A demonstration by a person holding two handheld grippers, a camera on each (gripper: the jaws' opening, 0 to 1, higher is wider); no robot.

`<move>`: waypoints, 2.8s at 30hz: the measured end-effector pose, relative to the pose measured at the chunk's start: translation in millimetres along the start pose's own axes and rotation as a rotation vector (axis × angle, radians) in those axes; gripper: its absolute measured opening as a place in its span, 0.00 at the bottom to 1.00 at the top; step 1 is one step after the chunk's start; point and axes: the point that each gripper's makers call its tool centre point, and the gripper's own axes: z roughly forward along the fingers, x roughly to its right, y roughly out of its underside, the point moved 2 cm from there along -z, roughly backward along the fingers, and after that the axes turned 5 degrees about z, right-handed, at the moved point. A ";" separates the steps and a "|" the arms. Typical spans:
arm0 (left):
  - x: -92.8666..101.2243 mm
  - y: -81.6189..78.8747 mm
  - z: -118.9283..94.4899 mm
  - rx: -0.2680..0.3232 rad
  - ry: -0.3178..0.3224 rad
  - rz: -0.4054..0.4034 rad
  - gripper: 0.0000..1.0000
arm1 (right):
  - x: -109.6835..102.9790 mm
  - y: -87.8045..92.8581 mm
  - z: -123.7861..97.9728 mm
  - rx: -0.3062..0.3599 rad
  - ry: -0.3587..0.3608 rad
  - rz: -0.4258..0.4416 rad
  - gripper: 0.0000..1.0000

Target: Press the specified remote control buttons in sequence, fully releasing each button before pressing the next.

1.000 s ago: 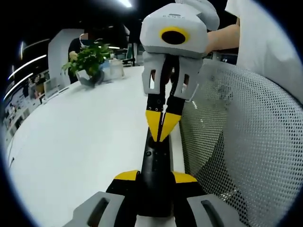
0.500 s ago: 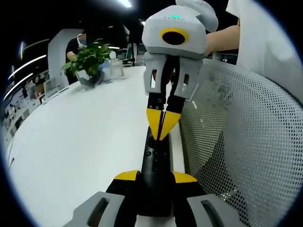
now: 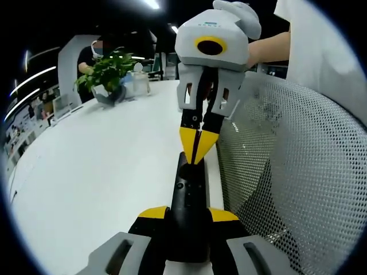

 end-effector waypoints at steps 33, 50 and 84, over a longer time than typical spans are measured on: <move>0.4 -0.1 -0.1 0.002 -0.003 -0.005 0.25 | -1.2 -13.8 8.6 0.024 0.017 0.036 0.00; 0.1 -0.5 0.6 0.001 -0.003 -0.002 0.25 | -3.2 -22.0 11.5 0.083 0.023 0.097 0.00; 0.7 -0.5 0.4 -0.001 0.003 0.000 0.25 | -22.6 -29.2 19.6 0.007 0.015 0.020 0.00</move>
